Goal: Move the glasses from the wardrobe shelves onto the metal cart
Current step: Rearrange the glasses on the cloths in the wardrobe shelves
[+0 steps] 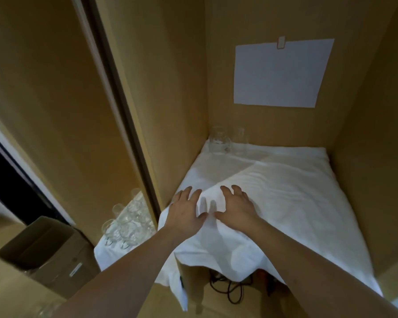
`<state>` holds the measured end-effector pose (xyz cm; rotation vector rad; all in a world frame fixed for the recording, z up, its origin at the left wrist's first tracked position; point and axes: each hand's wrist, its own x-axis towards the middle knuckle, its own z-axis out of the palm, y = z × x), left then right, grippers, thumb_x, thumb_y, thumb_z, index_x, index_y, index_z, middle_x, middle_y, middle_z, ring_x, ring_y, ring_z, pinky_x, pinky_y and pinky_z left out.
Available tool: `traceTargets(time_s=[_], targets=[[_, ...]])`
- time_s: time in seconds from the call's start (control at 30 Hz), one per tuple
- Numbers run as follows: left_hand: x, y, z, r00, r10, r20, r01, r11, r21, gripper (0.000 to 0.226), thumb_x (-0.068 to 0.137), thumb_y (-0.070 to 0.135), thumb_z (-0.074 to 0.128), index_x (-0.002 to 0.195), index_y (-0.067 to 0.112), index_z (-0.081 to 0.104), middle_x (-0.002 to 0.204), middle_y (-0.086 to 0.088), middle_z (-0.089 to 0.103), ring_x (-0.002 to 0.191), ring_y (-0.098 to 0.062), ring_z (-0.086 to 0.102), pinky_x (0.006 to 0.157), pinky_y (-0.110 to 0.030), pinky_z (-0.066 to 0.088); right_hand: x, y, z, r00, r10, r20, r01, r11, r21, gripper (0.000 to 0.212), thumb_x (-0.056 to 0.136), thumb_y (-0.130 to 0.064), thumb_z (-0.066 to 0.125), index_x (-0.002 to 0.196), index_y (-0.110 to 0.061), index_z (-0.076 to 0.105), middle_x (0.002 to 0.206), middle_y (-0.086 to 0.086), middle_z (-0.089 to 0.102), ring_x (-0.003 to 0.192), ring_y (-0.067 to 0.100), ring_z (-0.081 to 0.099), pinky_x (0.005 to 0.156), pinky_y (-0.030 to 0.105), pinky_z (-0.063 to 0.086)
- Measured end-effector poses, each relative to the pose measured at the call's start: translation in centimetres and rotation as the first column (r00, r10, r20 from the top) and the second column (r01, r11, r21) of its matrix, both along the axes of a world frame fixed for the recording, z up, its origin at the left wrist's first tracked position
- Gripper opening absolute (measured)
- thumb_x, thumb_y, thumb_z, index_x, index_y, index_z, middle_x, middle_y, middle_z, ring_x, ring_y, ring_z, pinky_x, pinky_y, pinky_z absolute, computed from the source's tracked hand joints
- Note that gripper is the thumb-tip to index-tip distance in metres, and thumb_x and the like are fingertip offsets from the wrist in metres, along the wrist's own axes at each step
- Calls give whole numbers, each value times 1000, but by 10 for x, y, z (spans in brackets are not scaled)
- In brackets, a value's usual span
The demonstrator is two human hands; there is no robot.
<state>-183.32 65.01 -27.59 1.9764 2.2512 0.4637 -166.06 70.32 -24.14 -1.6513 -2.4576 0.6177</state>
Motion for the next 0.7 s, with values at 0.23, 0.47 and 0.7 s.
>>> traceTargets(time_s=[0.23, 0.47, 0.7], targets=[[-66, -78, 0, 999, -42, 18, 43, 999, -31, 71, 96, 48, 60, 156, 25, 30, 164, -6, 24, 150, -30, 22, 117, -42, 32, -67, -63, -6, 999, -23, 25, 22, 1000, 11, 84, 91, -54, 63, 157, -21, 22, 161, 11, 21, 142, 33, 31, 111, 43, 37], [-159, -156, -13, 997, 12, 78, -4, 995, -102, 74, 97, 48, 60, 158, 26, 26, 168, -6, 17, 152, -31, 15, 119, -47, 30, -152, -136, -21, 998, -51, 35, 51, 999, -4, 82, 90, -51, 65, 156, -23, 24, 159, 12, 23, 140, 34, 34, 109, 43, 41], [-232, -206, -32, 987, 97, 129, -77, 986, -151, 72, 96, 48, 61, 157, 25, 30, 166, -10, 19, 152, -33, 16, 120, -46, 27, -214, -198, -47, 999, -33, 33, 35, 996, -84, 80, 90, -49, 65, 155, -22, 25, 157, 12, 25, 139, 35, 33, 109, 45, 41]])
